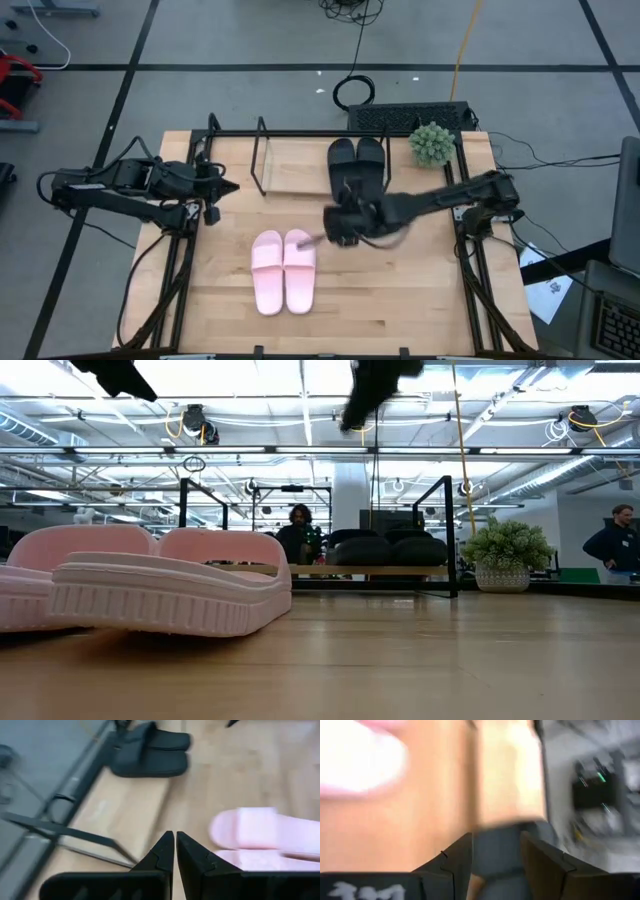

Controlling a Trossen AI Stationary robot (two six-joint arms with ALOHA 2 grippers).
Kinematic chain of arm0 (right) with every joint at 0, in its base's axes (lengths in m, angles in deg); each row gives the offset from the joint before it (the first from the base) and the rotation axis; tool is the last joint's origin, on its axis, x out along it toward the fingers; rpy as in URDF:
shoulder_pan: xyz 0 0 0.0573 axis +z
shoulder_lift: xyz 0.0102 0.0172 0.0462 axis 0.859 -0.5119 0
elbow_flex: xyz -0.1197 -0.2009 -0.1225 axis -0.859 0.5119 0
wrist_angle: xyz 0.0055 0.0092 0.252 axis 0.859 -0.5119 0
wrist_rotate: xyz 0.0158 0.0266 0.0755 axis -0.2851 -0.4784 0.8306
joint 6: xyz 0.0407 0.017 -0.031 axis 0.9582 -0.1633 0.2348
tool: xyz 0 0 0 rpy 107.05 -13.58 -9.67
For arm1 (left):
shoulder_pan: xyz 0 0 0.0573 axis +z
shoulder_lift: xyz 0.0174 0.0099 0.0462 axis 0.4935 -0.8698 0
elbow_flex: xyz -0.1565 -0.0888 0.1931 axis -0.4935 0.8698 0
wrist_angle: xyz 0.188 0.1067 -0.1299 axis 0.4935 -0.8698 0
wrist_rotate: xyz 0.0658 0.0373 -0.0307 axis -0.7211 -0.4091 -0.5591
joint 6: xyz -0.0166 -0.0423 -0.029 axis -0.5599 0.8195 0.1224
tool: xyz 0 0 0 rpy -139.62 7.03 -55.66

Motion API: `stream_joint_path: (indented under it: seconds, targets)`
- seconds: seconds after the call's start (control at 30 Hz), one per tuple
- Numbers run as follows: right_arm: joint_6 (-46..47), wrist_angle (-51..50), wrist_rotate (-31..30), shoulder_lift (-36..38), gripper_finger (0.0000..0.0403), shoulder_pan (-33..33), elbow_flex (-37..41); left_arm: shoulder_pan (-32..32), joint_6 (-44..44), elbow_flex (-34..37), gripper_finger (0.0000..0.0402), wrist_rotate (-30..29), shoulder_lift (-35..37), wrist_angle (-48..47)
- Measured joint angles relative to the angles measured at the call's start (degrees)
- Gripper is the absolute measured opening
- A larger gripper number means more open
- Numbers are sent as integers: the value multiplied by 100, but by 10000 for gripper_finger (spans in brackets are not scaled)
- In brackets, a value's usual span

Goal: Pick and place slides into the shelf
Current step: Put the right pink slide on the shelf

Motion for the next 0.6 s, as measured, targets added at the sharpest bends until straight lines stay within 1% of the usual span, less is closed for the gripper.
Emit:
stream_joint_path:
  seconds: [0.07, 0.1, 0.2, 0.27, 0.4, 0.53, 0.6]
  targets:
    - [-52, 515, 220, 142, 155, 362, 0, -57, 227, 1, 24, 344, -18, -2]
    - [-120, 778, 234, 172, 155, 547, -2, -121, 348, -1, 24, 512, -47, 1]
    - [-289, 1569, 85, 177, 155, 1011, -2, -492, 767, -1, 24, 921, -190, 2]
    - [-221, 1913, -122, 159, 155, 1219, -2, -861, 1061, 1, 23, 1059, -358, 6]
    - [236, 2243, -383, 123, 155, 1434, -4, -1813, 1687, 1, 23, 1029, -772, 84]
    - [702, 2344, -397, 51, 155, 1615, -4, -2781, 2299, 1, 23, 736, -1225, 414]
    - [781, 2388, -395, 10, 155, 1699, -2, -3194, 2580, 1, 23, 611, -1461, 558]
